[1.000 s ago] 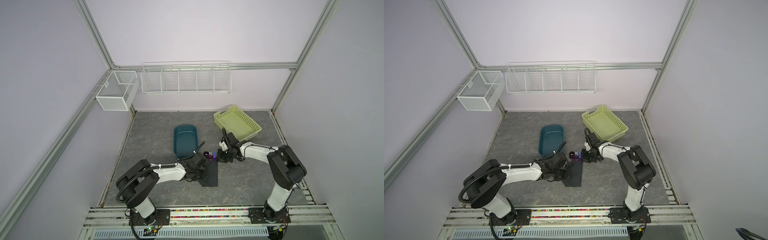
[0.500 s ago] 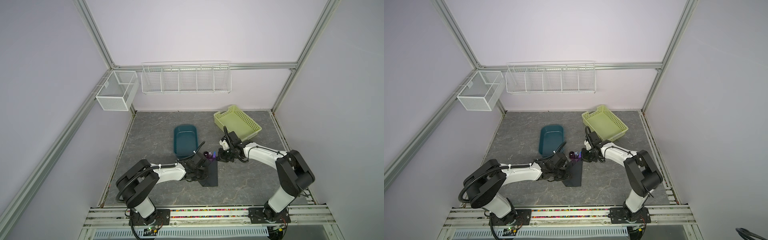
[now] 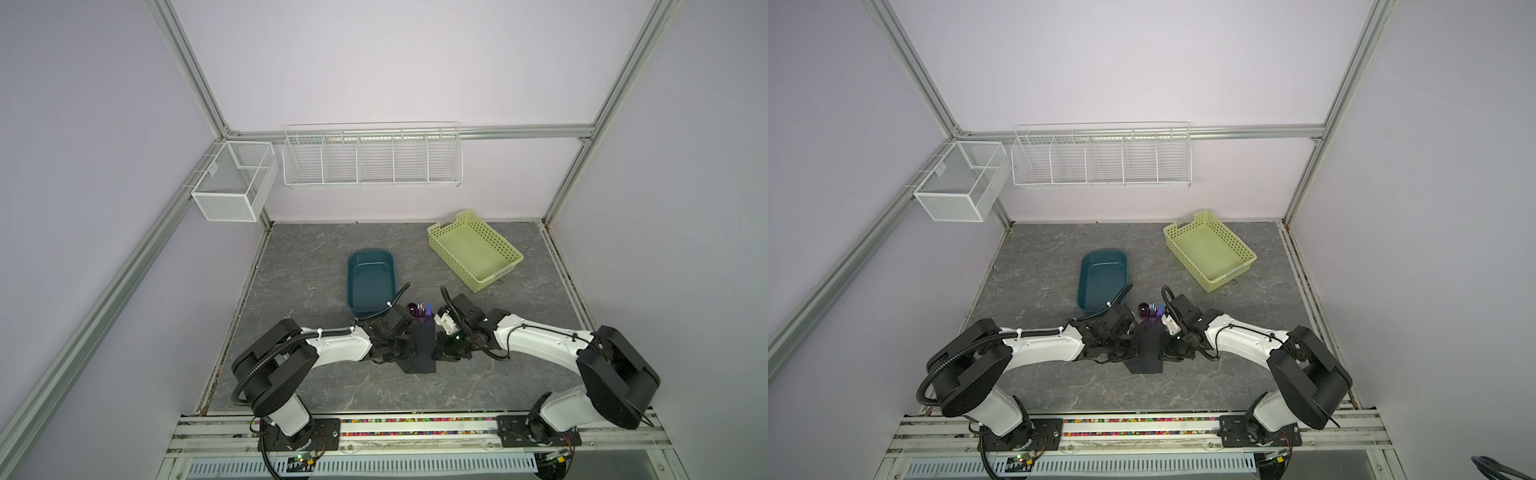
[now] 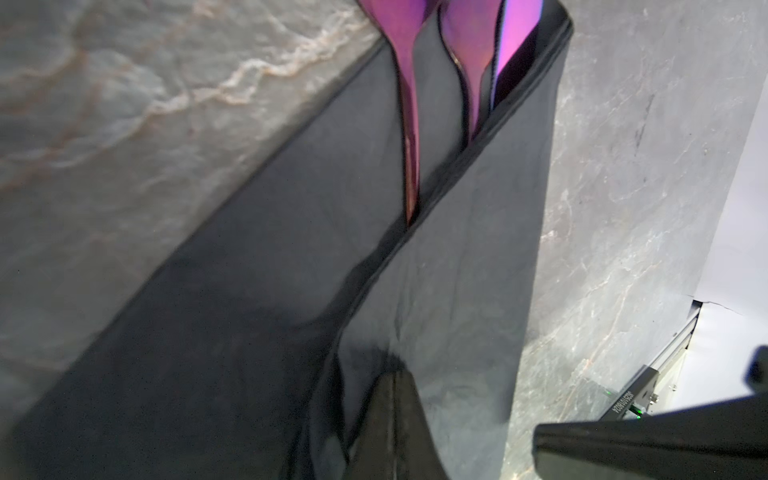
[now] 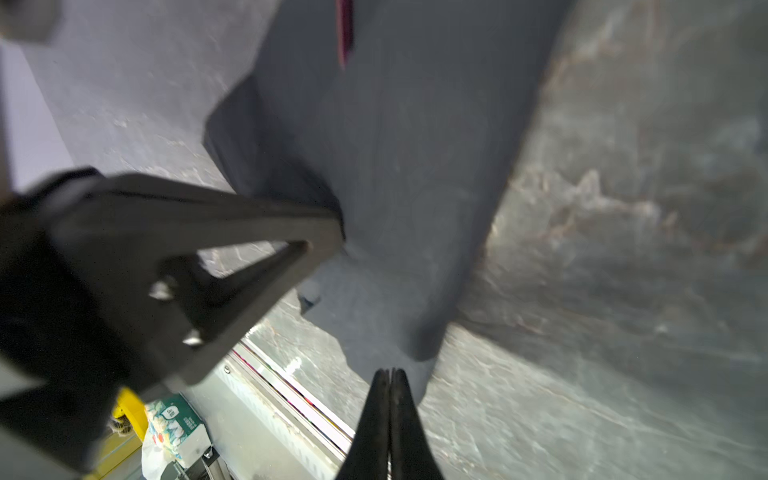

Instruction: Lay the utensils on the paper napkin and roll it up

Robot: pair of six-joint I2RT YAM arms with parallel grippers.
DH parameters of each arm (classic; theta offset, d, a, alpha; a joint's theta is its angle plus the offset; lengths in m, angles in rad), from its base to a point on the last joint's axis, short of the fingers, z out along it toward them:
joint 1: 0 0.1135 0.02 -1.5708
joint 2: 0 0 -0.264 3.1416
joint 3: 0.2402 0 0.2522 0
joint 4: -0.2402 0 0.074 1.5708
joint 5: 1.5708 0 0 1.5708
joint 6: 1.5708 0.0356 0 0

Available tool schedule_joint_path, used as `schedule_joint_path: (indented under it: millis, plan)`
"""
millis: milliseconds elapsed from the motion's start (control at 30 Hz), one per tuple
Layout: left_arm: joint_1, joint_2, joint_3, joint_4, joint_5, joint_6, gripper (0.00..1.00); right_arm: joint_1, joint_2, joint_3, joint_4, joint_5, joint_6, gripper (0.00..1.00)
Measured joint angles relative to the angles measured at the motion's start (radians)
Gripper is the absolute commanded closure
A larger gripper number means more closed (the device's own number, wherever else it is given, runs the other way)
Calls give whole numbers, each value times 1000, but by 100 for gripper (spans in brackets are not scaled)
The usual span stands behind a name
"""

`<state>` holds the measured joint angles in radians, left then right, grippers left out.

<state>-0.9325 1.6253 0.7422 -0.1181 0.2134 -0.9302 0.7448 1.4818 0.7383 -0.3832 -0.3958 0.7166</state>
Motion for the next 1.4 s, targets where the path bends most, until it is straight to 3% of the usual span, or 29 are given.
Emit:
schedule_joint_path:
  millis: [400,933,1400]
  plan:
    - [0,0,0,-3,0,0,100,37,69,-30,74,-57,17,93]
    - [0,0,0,-3,0,0,100,50,11,-13,106,-50,59,93]
    - [0,-7,0,-19,0,0,100,61,193,30,258,-128,111,93]
